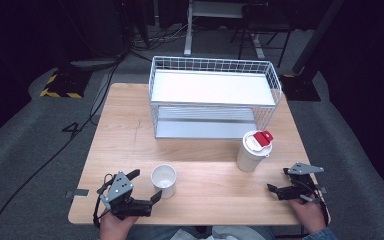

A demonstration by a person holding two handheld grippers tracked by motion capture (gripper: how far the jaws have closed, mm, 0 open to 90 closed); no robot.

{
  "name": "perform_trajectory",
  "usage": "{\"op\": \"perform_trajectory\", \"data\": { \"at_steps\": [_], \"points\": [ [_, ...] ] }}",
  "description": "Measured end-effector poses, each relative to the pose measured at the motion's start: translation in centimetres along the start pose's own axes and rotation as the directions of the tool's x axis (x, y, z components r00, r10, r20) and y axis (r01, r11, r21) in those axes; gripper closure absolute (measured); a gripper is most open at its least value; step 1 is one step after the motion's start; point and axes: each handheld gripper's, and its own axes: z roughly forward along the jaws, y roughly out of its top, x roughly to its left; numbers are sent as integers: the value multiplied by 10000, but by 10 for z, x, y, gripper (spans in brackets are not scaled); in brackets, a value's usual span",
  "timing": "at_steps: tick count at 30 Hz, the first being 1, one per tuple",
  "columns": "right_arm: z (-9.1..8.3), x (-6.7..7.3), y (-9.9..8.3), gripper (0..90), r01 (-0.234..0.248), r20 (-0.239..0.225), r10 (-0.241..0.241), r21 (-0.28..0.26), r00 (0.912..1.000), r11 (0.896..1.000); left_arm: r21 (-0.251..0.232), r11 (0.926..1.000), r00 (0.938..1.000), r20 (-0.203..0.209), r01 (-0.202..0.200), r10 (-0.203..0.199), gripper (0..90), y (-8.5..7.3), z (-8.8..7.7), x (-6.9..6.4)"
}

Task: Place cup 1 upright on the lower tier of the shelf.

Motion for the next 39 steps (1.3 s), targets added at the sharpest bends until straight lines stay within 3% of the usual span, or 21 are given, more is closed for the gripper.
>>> {"op": "perform_trajectory", "data": {
  "at_steps": [3, 9, 14, 19, 22, 26, 39],
  "points": [
    [0, 0, 0, 33, 1, -1, -1, -1, 10000, 10000, -48, 10000, 9999, 129, 45, -44, 0, -1, 7, -1],
    [0, 0, 0, 33, 3, 1, -3, -2, 10000, 10000, -56, 10000, 10000, -37, -39, 38, 0, -7, 20, -4],
    [0, 0, 0, 37, 14, 3, -14, -21, 10000, 10000, -62, 9998, 9998, 69, 170, -169, 0, -11, 29, -3],
    [0, 0, 0, 37, 26, 26, -26, -18, 10000, 10000, 7, 10000, 9999, -141, -9, 9, 3, -16, 41, -3],
    [0, 0, 0, 37, 24, 25, -24, -22, 10000, 10000, 26, 9998, 9998, -69, 172, -172, 3, -18, 47, 0],
    [0, 0, 0, 37, 25, 26, -25, -19, 10000, 10000, 91, 9995, 9993, -183, 315, -313, 6, -21, 50, 0],
    [0, 0, 0, 37, 23, 26, -23, -20, 10000, 10000, 617, 9980, 9992, -395, 99, -75, 56, -26, 59, -2]
  ]
}}
